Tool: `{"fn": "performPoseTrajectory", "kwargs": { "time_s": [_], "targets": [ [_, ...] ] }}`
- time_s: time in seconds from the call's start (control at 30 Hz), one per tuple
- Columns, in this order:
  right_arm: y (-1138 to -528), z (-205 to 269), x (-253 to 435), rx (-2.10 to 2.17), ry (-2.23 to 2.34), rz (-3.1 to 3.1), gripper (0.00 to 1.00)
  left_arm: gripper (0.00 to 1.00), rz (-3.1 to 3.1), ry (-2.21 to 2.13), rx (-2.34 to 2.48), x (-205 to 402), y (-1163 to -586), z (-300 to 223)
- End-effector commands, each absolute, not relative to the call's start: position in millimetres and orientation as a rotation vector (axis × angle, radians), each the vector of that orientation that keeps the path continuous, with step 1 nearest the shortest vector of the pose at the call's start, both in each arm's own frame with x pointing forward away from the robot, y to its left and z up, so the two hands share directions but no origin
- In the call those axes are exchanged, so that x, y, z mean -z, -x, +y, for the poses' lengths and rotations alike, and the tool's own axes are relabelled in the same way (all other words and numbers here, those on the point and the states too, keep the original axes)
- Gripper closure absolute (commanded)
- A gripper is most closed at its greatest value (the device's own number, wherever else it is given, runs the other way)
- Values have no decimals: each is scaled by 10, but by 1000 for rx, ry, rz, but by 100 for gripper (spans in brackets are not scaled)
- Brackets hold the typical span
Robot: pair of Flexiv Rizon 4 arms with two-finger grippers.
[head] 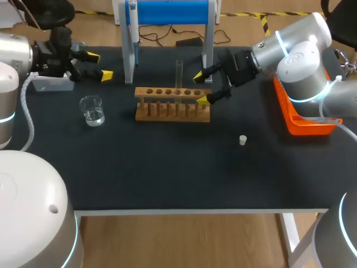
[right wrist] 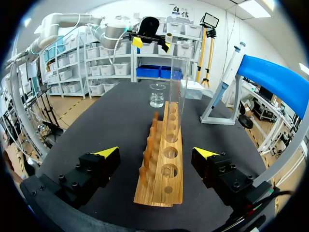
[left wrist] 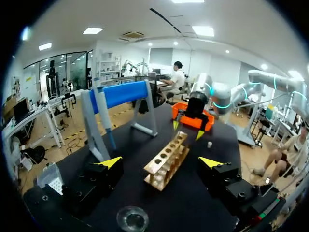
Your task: Invert the test tube, pick up the pipette, mount the tip to pipette, aspirate from beaker and dispense into the tube, eject the tip, return the pipette, and cap with the stopper.
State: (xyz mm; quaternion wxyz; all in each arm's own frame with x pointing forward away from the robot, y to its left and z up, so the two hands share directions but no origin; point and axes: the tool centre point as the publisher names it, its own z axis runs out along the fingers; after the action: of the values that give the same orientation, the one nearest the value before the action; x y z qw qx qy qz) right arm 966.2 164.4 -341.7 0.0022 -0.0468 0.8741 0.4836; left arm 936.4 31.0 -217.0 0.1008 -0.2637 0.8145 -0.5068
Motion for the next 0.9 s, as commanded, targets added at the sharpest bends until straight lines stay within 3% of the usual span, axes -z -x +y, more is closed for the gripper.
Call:
{"fn": "performPoseTrajectory", "kwargs": {
  "time_s": [0.03,0.9],
  "targets": [
    [-9663,1640,3420,-1518,148,2742,0,0,2378,824,1477,2237,-9318,521],
    [-9663,1640,3420,-1518,148,2742,0,0,2173,1199,1255,2739,-9681,1752]
  ]
}}
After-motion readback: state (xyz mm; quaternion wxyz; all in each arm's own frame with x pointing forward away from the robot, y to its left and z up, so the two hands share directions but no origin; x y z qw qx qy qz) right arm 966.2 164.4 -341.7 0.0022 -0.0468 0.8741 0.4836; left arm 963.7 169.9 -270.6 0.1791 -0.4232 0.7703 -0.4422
